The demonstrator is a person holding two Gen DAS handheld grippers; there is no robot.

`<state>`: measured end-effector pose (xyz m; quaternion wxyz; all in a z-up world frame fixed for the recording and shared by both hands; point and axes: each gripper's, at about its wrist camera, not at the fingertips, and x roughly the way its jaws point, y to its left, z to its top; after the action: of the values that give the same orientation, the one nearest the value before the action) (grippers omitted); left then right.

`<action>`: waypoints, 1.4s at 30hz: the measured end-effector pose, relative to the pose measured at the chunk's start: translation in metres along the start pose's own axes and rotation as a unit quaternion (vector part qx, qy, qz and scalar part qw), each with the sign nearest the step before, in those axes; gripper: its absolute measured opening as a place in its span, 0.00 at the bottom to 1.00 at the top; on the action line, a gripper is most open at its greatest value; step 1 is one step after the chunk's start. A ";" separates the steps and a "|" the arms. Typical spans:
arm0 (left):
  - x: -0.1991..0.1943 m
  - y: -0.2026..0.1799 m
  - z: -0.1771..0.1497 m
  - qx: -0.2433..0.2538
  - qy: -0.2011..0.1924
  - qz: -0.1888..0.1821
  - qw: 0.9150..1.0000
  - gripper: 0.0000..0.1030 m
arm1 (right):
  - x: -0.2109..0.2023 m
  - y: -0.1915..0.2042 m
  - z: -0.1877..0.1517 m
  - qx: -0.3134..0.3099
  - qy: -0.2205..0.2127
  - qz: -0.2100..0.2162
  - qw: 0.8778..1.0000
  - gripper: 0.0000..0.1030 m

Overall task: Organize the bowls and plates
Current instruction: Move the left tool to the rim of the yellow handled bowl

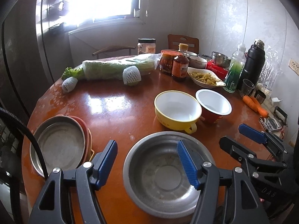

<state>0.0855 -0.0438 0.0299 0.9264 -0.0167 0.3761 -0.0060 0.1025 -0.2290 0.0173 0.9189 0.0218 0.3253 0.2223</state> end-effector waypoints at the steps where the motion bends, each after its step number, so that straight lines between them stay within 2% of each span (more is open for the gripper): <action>1: 0.003 -0.001 0.002 0.003 0.001 0.000 1.000 0.64 | 0.002 -0.001 0.001 0.001 0.000 0.001 1.000 0.72; 9: 0.032 0.003 0.023 0.003 0.012 -0.007 1.000 0.64 | 0.030 -0.002 0.011 -0.004 0.009 0.007 1.000 0.72; 19: 0.068 0.009 0.053 -0.004 0.030 -0.017 0.999 0.64 | 0.070 -0.019 0.026 0.029 0.033 0.013 0.999 0.72; 26: 0.086 0.014 0.062 -0.010 0.045 -0.023 0.999 0.64 | 0.089 -0.023 0.028 0.039 0.058 0.034 0.997 0.71; 42: 0.117 0.018 0.069 -0.016 0.083 -0.030 0.996 0.64 | 0.123 -0.033 0.043 0.046 0.085 0.038 0.995 0.70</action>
<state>0.2178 -0.0263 -0.0026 0.8909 -0.0428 0.4512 -0.0292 0.2267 -0.2020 -0.0274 0.8769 0.0571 0.4110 0.2426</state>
